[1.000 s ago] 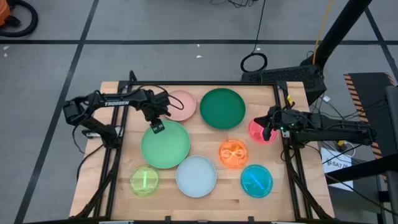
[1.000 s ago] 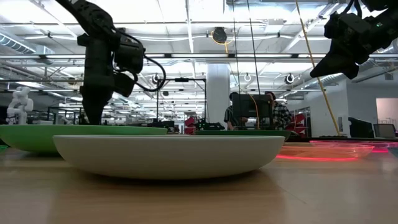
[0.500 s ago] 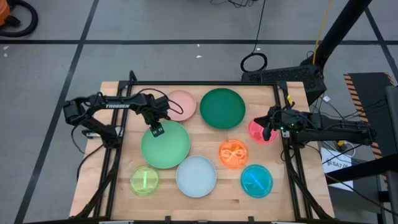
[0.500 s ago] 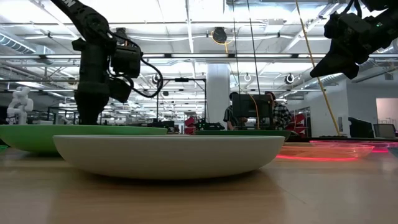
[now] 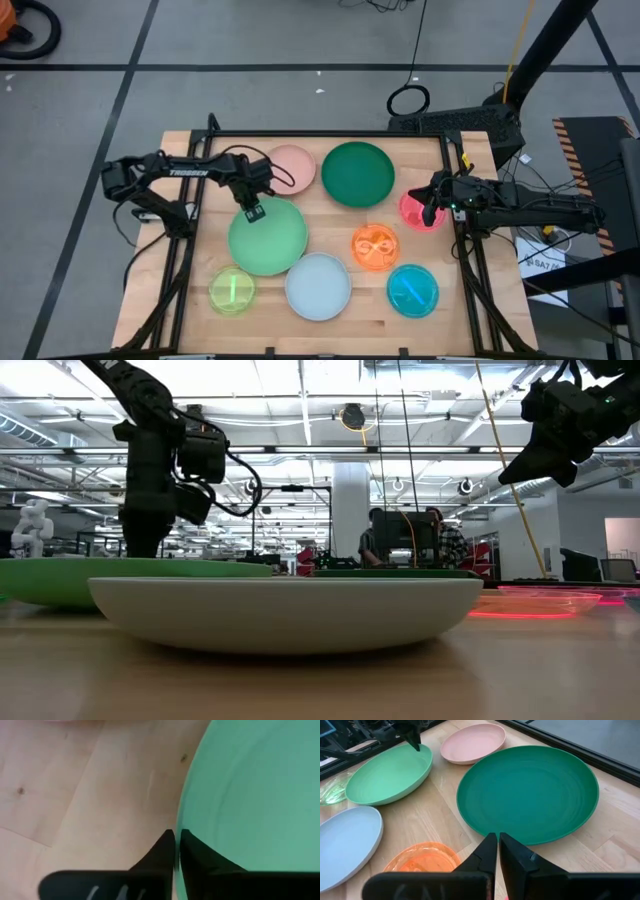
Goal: Stack plastic plates
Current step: Stack the green plate on top of the dark green plate
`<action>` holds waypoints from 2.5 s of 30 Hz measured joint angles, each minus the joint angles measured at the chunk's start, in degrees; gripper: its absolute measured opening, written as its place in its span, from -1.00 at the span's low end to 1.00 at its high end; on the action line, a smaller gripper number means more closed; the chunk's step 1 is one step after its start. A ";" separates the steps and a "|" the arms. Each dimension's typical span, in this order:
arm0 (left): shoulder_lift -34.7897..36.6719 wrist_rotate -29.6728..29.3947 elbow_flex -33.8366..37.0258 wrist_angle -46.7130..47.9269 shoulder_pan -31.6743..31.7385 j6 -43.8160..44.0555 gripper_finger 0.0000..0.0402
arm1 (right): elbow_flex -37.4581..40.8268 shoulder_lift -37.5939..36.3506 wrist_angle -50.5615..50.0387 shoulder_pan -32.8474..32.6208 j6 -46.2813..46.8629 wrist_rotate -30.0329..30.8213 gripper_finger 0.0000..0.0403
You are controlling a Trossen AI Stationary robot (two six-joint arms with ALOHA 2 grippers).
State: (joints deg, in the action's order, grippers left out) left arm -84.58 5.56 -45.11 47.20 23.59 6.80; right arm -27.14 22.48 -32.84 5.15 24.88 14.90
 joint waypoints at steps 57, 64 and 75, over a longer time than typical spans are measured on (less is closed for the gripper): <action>-42.58 1.77 -72.97 3.66 7.39 8.36 -0.87 | -1.60 0.10 13.66 -15.60 -5.58 -7.19 -0.92; -42.70 1.31 -73.08 4.17 7.78 8.31 -0.85 | -1.60 0.94 13.62 -16.70 -5.20 -7.07 -0.92; -42.64 3.02 -73.08 7.15 7.39 6.85 -0.38 | -1.60 2.01 13.70 -16.68 -5.20 -5.66 -0.92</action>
State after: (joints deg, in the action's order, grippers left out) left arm -127.22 8.58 -118.19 54.35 30.98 13.65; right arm -28.73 24.49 -19.14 -11.53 19.68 9.23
